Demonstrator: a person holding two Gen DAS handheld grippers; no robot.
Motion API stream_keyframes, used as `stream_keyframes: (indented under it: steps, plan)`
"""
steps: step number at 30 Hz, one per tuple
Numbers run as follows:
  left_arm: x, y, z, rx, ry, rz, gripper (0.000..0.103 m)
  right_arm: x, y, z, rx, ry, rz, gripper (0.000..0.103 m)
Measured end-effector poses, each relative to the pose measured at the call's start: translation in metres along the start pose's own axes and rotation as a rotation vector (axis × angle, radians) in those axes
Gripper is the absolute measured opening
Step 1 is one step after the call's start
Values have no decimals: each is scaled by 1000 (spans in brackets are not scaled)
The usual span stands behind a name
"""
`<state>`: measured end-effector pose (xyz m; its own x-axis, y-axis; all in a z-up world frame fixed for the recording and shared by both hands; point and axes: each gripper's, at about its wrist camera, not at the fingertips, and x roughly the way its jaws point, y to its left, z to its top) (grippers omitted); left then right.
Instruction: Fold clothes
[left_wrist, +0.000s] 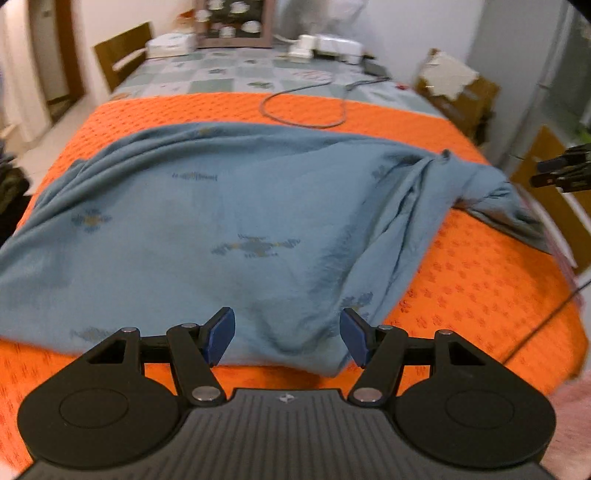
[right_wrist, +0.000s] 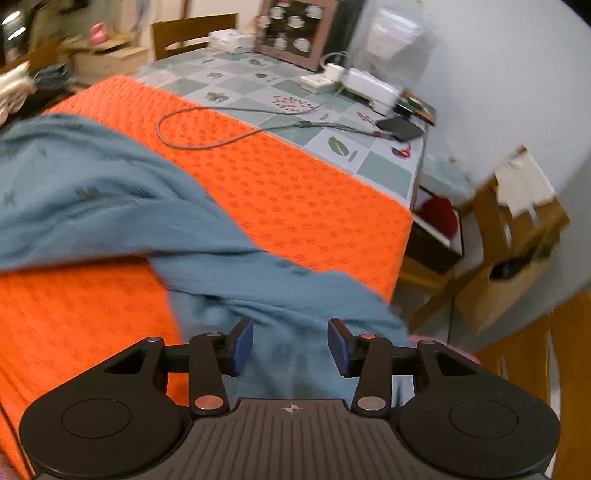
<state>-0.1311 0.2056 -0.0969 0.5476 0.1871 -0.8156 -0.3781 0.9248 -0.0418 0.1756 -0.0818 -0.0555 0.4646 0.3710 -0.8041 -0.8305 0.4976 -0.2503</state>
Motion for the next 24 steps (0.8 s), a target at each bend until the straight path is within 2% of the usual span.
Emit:
stream_keyframes:
  steps: [1, 2, 3, 6, 9, 13, 15, 16, 18, 20, 24]
  plan:
    - [4, -7, -2, -18, 3, 31, 67, 7, -7, -1, -40, -1, 3, 48]
    - [6, -11, -1, -39, 6, 56, 62, 15, -13, -1, -79, 0, 11, 48]
    - [8, -13, -1, -59, 12, 76, 49, 23, -18, -1, -117, 1, 20, 48]
    - [9, -20, 2, -117, 24, 127, 22, 44, -32, 3, -215, 2, 69, 52]
    - [5, -26, 4, -157, 18, 176, 8, 67, -40, 9, -306, 7, 109, 55]
    - [3, -26, 5, -220, 25, 227, 3, 92, -45, 14, -408, 49, 194, 55]
    - [2, -26, 6, -237, 25, 244, 2, 100, -49, 16, -413, 73, 250, 52]
    - [1, -26, 6, -245, 26, 252, 2, 100, -53, 17, -399, 82, 280, 33]
    - [0, -26, 7, -256, 26, 264, 2, 99, -59, 18, -363, 100, 341, 4]
    - [0, -26, 7, -261, 26, 267, 2, 84, -66, 15, -340, 52, 340, 3]
    - [2, -24, 9, -257, 30, 259, 2, 27, -81, 8, -242, -68, 306, 3]
